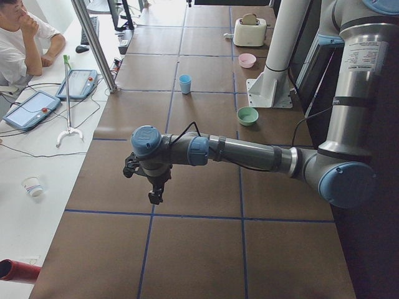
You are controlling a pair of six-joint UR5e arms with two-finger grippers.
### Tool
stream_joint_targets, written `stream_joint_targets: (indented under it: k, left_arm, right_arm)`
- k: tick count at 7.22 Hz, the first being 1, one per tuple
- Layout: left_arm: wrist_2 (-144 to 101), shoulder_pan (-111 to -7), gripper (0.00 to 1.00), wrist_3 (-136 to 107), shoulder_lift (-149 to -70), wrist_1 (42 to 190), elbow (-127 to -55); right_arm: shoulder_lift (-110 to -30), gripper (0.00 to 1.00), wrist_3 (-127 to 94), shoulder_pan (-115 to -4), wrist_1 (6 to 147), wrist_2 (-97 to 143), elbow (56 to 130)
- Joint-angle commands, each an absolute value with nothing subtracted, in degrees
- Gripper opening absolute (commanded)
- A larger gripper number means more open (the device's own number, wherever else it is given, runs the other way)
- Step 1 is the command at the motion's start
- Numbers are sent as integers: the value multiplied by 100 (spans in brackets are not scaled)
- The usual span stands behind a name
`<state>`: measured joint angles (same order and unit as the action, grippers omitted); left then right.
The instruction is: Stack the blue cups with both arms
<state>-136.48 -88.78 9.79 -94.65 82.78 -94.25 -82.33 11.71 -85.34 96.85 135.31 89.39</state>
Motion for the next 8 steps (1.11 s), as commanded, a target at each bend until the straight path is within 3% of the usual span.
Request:
stream_joint_targets:
  k: [1,8]
  left_arm:
    - [-13641,-8868,100,984,-9475,8297,-9422]
    - [-13623,-8868,100,976,-9439,8314,-9395]
  right_arm:
    - [-8235,100,1178,-8534,9677,13518,8921]
    - [-8279,100,1160,-8525,9668,13509,8930]
